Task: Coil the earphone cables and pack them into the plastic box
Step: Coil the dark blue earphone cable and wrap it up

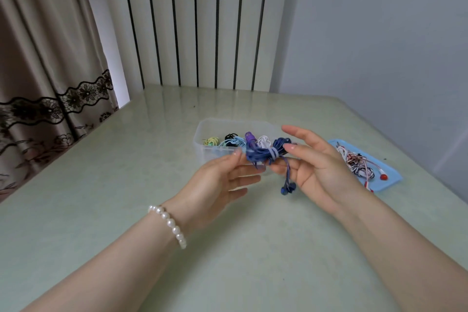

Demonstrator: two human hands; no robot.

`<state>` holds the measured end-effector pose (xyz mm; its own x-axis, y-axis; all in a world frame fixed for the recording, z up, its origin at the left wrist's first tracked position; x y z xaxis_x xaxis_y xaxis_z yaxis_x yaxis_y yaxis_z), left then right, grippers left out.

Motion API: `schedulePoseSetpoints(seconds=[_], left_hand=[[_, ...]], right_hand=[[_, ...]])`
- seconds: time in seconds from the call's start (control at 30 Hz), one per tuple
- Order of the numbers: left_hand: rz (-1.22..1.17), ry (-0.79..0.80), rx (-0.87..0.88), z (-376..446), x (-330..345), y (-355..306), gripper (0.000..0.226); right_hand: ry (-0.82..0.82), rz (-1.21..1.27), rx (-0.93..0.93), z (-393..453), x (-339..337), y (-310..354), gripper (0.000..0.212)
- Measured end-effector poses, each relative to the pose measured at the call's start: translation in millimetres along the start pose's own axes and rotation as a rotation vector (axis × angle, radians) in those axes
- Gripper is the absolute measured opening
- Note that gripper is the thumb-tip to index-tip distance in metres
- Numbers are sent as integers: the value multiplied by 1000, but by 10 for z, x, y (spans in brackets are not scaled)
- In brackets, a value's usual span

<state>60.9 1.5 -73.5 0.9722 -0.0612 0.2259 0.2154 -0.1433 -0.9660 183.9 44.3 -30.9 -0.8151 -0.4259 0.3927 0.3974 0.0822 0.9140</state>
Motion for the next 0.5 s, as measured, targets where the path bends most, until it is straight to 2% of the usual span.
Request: schedulePoseSetpoints(seconds=[0.1,0.17,0.33,0.43,0.5], left_hand=[[-14,92,-70,-1,67,90,54],[45,124,-69,3,106,131,58],[32,203,-16,-52,249,149,28],[-56,254,-74,-87,298,174,16],[-91,213,-109,-83,258,165,13]], right_hand=[[28,125,37,-27,30,-62,44],[27,186,53,-36,34,-81,47],[-17,263,40,-12,6,-123,27],[-114,238,24,10,-119,-142,27],[-181,123,54,12,-231,-141,27]])
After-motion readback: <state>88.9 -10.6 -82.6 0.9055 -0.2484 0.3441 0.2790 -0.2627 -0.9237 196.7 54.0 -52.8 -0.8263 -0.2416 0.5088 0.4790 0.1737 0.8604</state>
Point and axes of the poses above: each hand's wrist, its own z-axis towards the middle knuckle, its own x-axis out of the palm, y = z × x, the point moved 8 cm from there along z, towards the middle knuckle, and after that the axes turned 1 degree about y, right-handed, at the moved point
